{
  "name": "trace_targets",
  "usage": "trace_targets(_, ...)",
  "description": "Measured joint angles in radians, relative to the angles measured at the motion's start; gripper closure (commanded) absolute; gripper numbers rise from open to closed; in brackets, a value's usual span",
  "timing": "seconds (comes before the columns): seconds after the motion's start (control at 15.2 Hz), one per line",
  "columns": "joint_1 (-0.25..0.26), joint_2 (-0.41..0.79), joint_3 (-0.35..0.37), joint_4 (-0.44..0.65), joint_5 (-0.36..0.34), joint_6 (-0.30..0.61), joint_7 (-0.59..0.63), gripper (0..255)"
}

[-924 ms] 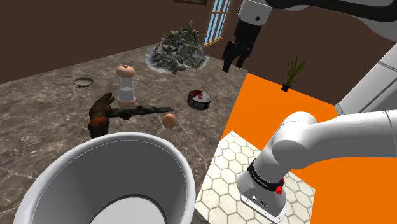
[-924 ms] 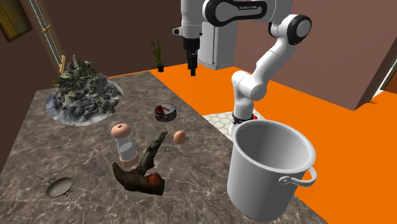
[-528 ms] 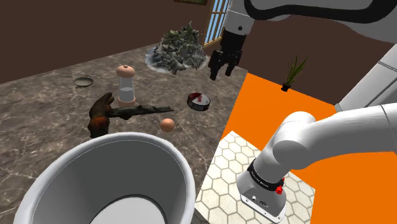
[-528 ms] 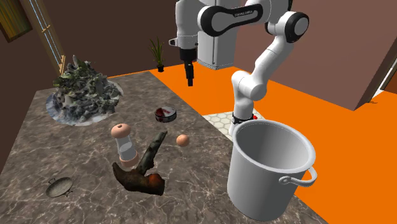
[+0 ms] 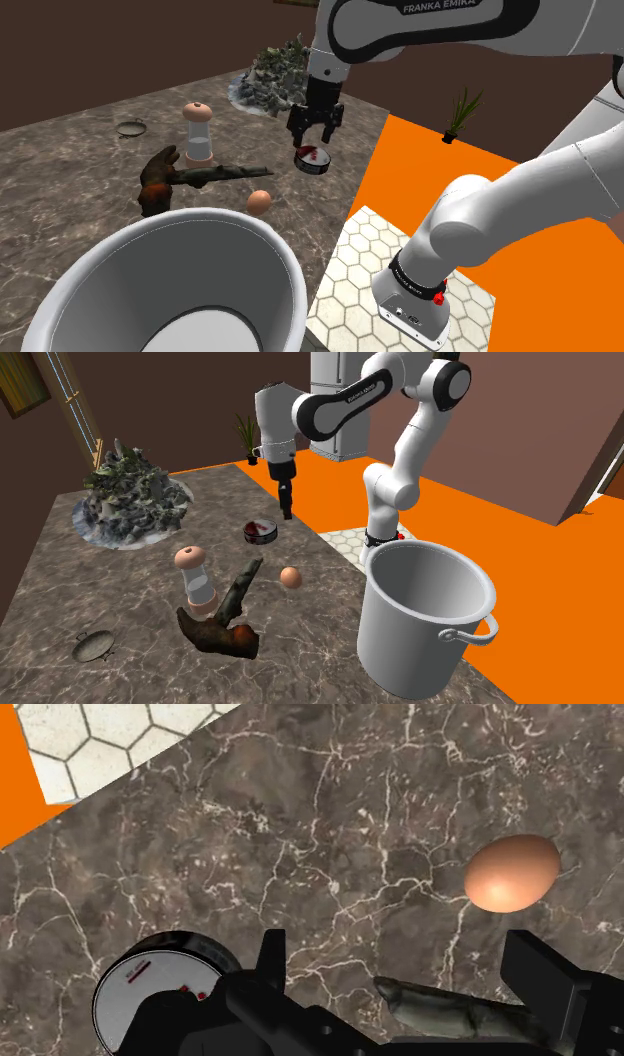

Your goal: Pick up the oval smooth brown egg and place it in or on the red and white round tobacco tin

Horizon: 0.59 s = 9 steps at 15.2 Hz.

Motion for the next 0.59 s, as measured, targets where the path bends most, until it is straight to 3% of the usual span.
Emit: trace_targets(0.59,0.035,0.328,0.075,0.067,0.096,0.208,0.159,0)
